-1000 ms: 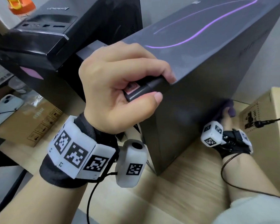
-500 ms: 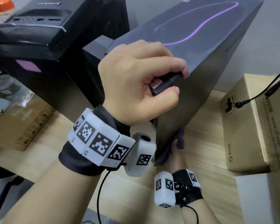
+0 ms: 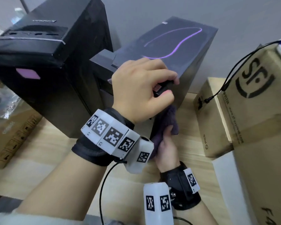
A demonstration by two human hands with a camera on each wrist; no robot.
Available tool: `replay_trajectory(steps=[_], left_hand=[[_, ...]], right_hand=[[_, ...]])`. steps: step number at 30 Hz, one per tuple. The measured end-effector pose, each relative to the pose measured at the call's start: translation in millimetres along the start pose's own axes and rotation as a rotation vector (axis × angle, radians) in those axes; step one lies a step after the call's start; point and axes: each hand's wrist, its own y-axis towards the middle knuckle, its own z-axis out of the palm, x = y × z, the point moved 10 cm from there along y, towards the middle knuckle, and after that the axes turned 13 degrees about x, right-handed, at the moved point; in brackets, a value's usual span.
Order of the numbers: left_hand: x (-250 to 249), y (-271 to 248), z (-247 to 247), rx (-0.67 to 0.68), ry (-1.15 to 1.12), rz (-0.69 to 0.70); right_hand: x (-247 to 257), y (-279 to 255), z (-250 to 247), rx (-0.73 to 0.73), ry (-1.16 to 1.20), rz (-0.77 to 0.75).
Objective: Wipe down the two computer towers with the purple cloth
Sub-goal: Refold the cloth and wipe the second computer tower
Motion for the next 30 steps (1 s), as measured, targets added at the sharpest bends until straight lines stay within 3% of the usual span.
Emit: replay_trajectory(steps=[5, 8, 11, 14, 17, 20, 23, 27, 30], left_hand=[[-0.1, 1.1, 1.0, 0.098, -0.031, 0.019], [5.5, 1.1, -7.1, 0.062, -0.152, -0.010], [17.8, 5.4, -20.1, 0.007, -0.352, -0.025], [29.6, 19.6, -31.1, 0.022, -0.290, -0.033], [48.9, 36.1, -28.2, 0.096, -0.124, -0.115], [64.2, 40.0, -5.4, 0.279, 0.021, -0.232], [69.0, 38.6, 7.8, 0.377, 0.090, -0.267], [72.2, 38.5, 9.3, 0.413, 0.105, -0.290], [72.3, 38.0, 11.8, 0.429, 0.088, -0.304]], right_hand=[[73.5, -9.7, 41.5, 0.316, 0.018, -0.367], [117.4, -16.8, 40.0, 0.307, -0.085, -0.517], [148.4, -28.4, 57.3, 0.368, -0.348, -0.620], [159.1, -30.5, 64.7, 0.405, -0.496, -0.622], [177.3, -14.1, 55.0, 0.301, -0.737, -0.591], [215.1, 23.2, 39.0, 0.144, -0.991, -0.522], [255.9, 65.1, 26.3, 0.052, -1.090, -0.426], [300.1, 101.3, 7.6, -0.115, -1.303, -0.231], [304.8, 102.4, 11.4, -0.121, -1.433, -0.113]])
